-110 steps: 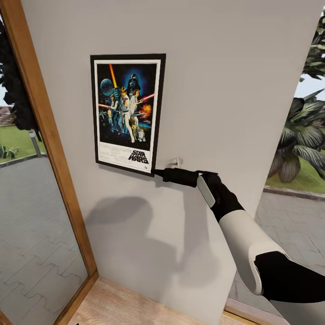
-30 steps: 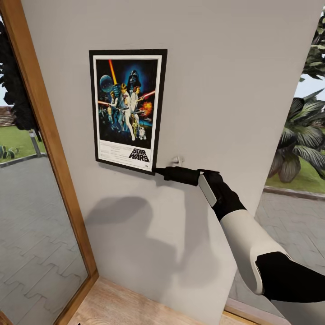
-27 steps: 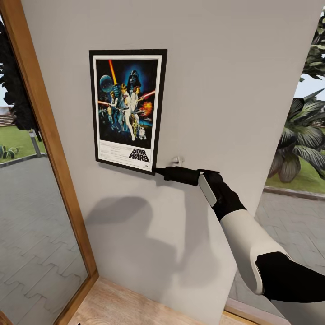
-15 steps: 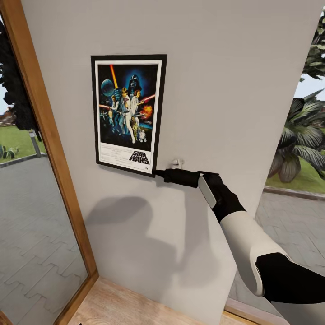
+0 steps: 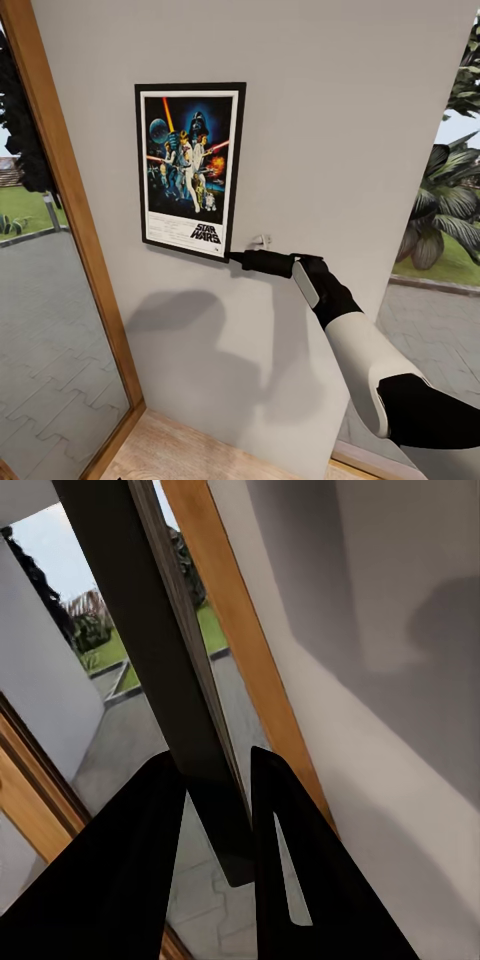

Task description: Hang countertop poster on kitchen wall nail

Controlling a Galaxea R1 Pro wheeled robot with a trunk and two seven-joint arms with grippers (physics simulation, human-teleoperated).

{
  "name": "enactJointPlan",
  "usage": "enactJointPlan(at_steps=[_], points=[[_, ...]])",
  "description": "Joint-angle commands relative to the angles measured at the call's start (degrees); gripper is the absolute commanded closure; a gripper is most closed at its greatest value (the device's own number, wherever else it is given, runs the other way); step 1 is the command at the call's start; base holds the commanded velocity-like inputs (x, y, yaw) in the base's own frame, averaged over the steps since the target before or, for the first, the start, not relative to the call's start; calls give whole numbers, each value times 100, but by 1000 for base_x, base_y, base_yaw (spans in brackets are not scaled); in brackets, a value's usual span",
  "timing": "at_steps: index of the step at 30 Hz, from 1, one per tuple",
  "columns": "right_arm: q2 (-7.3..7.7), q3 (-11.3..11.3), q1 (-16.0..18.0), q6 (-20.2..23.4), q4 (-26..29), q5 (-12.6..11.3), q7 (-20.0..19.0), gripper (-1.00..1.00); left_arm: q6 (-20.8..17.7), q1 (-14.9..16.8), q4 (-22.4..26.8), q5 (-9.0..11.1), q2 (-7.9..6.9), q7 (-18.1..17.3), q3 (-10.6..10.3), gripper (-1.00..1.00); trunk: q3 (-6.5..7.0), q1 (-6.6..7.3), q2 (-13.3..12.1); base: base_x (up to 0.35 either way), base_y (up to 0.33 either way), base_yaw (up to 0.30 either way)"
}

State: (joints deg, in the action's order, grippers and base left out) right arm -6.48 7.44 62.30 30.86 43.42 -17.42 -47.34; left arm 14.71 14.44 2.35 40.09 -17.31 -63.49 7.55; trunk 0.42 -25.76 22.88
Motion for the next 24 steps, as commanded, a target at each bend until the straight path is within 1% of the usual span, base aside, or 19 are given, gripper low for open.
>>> enactJointPlan(at_steps=[1, 24], points=[[0, 3, 2, 46, 0, -51, 5, 100, 32, 3, -6, -45, 0, -13, 45, -100, -2, -2, 4, 0, 0, 0], [-12, 3, 2, 42, 8, -60, 22, 100, 25, 4, -6, -45, 0, -14, 40, -100, -2, -2, 4, 0, 0, 0]])
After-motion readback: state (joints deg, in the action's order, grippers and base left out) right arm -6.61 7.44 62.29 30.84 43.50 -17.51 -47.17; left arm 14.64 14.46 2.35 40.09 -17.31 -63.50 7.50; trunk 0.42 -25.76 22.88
